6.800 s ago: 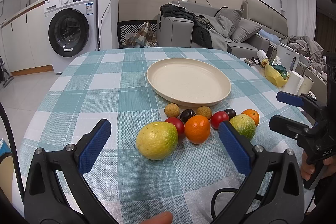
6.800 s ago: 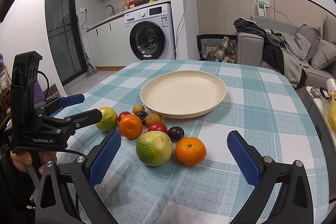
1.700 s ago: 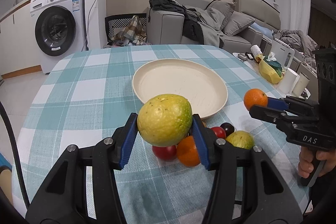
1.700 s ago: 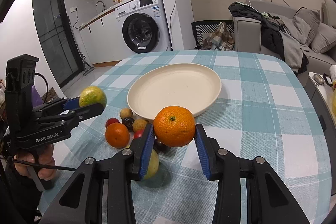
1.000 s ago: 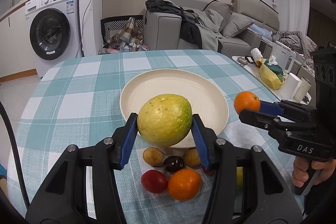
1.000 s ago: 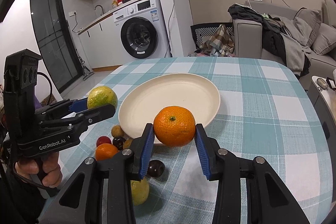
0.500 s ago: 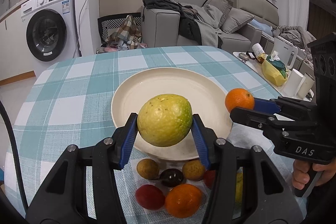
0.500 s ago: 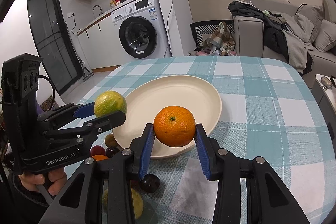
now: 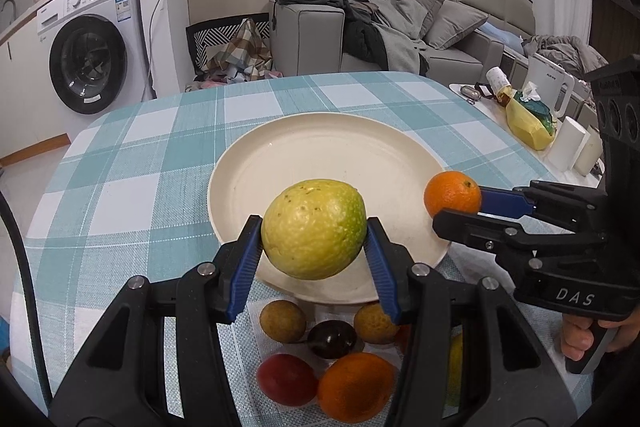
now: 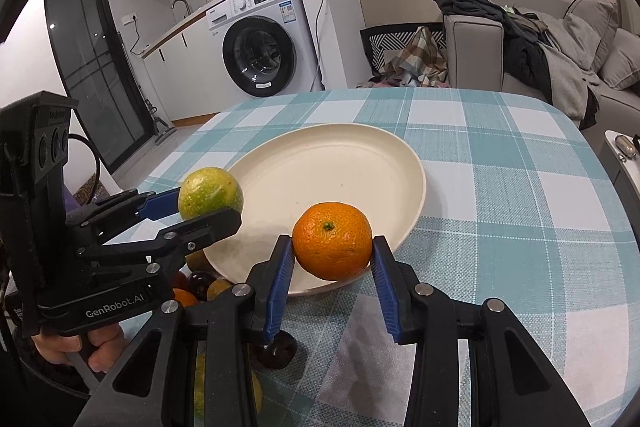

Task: Organize fruits
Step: 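Place the lemon and orange on the cream plate and open both tools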

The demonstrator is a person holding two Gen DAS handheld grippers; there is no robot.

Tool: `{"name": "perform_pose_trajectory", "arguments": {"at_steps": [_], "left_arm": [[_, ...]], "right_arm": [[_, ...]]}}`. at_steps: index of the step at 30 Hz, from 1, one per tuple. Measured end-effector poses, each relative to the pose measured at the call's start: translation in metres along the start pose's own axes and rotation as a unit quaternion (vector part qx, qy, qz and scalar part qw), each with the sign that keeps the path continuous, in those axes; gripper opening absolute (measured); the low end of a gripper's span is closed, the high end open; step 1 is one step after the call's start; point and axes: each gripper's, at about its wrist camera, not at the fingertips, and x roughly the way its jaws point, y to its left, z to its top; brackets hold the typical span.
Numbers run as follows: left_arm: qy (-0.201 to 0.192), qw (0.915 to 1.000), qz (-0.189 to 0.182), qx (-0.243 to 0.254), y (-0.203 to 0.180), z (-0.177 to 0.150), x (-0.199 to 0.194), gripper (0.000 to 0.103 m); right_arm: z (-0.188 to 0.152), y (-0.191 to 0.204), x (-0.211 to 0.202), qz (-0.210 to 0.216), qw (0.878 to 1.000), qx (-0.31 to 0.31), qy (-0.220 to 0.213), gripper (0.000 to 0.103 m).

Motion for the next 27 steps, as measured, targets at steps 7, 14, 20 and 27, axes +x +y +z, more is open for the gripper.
{"name": "perform_pose_trajectory", "arguments": {"at_steps": [7, 14, 20, 27], "left_arm": [[0.007, 0.9999, -0.001, 0.008, -0.0043, -0.0033, 0.0032, 0.048], [0.015, 0.9999, -0.003, 0.006, -0.0042, -0.0050, 0.0059, 0.048], [0.013, 0.9999, -0.002, 0.000, -0.0013, -0.0050, 0.0053, 0.048], [0.010, 0.9999, 0.000, -0.004, 0.0009, -0.0059, 0.0011, 0.051]], "right_arm": [[-0.0007, -0.0002, 0.0028, 0.001, 1.000, 0.002, 0.005, 0.040], [-0.0003, -0.0012, 0.0030, 0.002, 1.000, 0.007, 0.006, 0.041], [-0.0016, 0.0036, 0.0024, 0.007, 1.000, -0.001, 0.006, 0.050], [-0.0023, 0.0004, 0.0003, 0.000, 1.000, 0.007, 0.000, 0.055]]}}
